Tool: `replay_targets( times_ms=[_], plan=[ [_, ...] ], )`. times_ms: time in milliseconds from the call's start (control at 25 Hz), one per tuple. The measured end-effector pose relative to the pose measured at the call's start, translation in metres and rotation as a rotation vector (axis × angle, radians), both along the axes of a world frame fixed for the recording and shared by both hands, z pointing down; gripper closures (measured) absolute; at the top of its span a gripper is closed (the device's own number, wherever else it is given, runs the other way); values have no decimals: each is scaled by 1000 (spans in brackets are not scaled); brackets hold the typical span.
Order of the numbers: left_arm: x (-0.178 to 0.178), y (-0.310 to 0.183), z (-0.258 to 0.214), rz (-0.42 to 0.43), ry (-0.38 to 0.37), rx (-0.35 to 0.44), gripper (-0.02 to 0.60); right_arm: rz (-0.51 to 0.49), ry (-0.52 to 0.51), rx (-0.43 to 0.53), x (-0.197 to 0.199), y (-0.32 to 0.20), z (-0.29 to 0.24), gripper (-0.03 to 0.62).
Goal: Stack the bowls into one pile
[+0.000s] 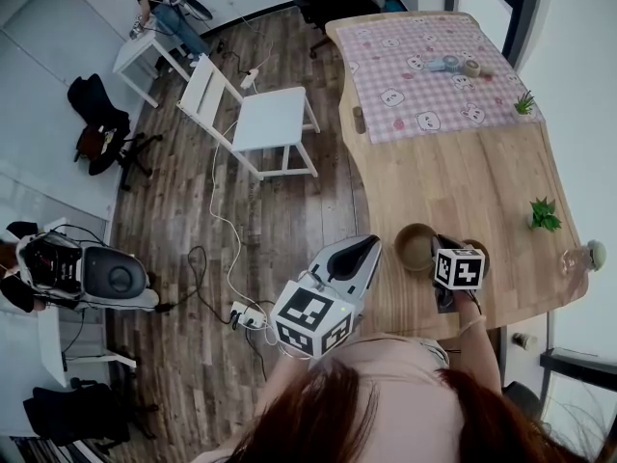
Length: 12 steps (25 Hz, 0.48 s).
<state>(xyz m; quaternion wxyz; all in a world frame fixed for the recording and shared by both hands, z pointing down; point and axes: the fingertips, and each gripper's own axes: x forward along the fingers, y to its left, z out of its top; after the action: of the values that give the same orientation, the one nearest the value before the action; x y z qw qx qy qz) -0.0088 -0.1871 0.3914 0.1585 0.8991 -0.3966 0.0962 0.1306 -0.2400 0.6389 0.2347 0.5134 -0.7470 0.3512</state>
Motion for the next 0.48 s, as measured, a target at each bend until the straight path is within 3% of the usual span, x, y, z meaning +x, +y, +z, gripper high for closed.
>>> replay_targets(
  times_ms=[480],
  plan=[
    [-2,0,0,-2,6,3,571,-14,56,-60,-2,2,9,572]
  ],
)
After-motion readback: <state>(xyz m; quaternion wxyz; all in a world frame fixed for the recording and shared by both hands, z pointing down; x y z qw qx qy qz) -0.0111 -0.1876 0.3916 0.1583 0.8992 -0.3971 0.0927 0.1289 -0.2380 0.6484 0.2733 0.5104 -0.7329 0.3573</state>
